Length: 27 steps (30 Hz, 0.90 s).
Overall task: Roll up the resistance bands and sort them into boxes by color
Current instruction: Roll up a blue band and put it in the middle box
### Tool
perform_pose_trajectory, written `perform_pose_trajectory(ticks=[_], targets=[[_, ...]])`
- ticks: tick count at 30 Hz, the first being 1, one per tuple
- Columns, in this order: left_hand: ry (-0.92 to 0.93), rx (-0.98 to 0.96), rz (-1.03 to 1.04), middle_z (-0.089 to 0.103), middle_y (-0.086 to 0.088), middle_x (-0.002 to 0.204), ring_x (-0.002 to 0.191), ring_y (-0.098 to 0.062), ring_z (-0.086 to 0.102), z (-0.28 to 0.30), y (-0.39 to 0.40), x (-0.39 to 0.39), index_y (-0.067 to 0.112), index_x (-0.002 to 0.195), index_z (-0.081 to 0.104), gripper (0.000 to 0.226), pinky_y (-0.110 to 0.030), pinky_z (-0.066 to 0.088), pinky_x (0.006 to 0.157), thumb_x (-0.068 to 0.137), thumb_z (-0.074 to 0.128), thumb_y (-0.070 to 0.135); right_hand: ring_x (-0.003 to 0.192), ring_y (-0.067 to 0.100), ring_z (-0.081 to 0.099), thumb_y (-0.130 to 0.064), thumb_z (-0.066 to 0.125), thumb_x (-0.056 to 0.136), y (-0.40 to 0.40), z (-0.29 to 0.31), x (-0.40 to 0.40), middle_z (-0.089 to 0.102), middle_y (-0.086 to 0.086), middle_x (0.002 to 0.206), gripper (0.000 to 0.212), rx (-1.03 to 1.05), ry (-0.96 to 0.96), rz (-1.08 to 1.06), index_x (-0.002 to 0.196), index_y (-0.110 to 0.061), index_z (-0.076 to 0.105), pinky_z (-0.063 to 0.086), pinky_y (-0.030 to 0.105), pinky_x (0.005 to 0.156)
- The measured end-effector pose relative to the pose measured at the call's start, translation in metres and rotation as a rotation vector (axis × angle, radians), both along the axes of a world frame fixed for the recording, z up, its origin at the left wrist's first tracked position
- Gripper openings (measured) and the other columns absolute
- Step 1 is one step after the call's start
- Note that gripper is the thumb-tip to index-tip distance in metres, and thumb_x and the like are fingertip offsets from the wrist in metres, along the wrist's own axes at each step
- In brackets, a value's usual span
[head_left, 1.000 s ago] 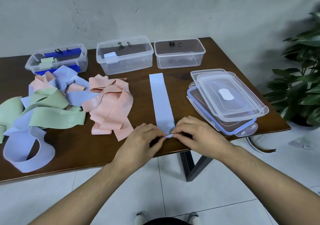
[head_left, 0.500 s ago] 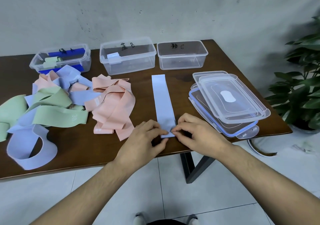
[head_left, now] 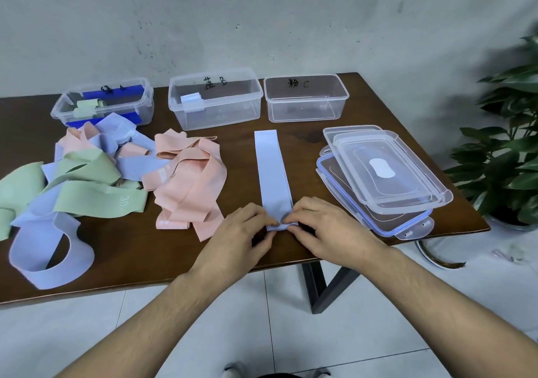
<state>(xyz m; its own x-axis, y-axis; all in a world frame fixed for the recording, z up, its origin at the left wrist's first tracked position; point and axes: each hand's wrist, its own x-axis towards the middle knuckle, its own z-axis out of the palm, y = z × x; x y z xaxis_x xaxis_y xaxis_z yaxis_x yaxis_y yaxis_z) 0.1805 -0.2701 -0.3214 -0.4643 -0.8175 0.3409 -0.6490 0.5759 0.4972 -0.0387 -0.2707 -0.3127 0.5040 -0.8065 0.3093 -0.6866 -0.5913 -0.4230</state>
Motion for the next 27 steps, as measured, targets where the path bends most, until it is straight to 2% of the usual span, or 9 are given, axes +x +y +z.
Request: perform_pose_trajectory(ticks=[7,11,15,21,27], targets=[[-0.088,-0.014,0.012,0.058,0.011,0.103,0.091,-0.011,0.057,0.001,-0.006,0.000,0.023,0.109,0.071,0.016,-0.035,0.048,0.079,0.096,0.062,0.024,0.094,0.010,0.052,-0.020,0.064,0.097,0.003,0.002,0.000,0.057,-0.009,0.106,0.022,0.014,0.012,0.003,0.118,-0.021,0.068,0.045,0.022,0.085],[-0.096,0.023,0.012,0.057,0.013,0.104,0.092,-0.005,0.055,0.002,-0.010,0.001,0.025,0.111,0.072,0.018,-0.029,0.045,0.083,0.096,0.062,0.026,0.094,0.009,0.053,-0.020,0.064,0.097,0.001,0.004,0.001,0.058,-0.011,0.107,0.018,0.021,0.022,-0.002,0.114,-0.022,0.069,0.049,0.026,0.084],[-0.041,-0.021,0.018,0.056,0.012,0.103,0.083,0.005,0.045,0.002,-0.007,0.001,0.023,0.110,0.070,0.017,-0.018,0.039,0.076,0.093,0.067,0.021,0.096,0.009,0.051,-0.023,0.064,0.097,-0.003,0.005,0.000,0.057,-0.011,0.106,0.021,0.037,0.033,-0.022,0.116,-0.022,0.072,0.046,0.022,0.086],[-0.084,-0.090,0.011,0.061,0.008,0.100,0.079,-0.008,0.058,-0.001,-0.007,0.001,0.020,0.106,0.074,0.016,-0.021,0.040,0.074,0.090,0.071,0.019,0.094,0.010,0.049,-0.023,0.062,0.097,-0.004,0.002,0.002,0.055,-0.011,0.103,0.021,0.029,0.032,-0.056,0.116,-0.019,0.073,0.044,0.020,0.085],[-0.125,-0.075,-0.006,0.060,0.007,0.102,0.084,-0.010,0.061,0.001,-0.012,0.002,0.021,0.110,0.074,0.018,-0.026,0.046,0.079,0.092,0.068,0.022,0.096,0.008,0.049,-0.024,0.064,0.096,-0.005,0.007,0.002,0.056,-0.011,0.110,0.025,0.050,0.087,-0.038,0.121,-0.023,0.067,0.043,0.018,0.086]])
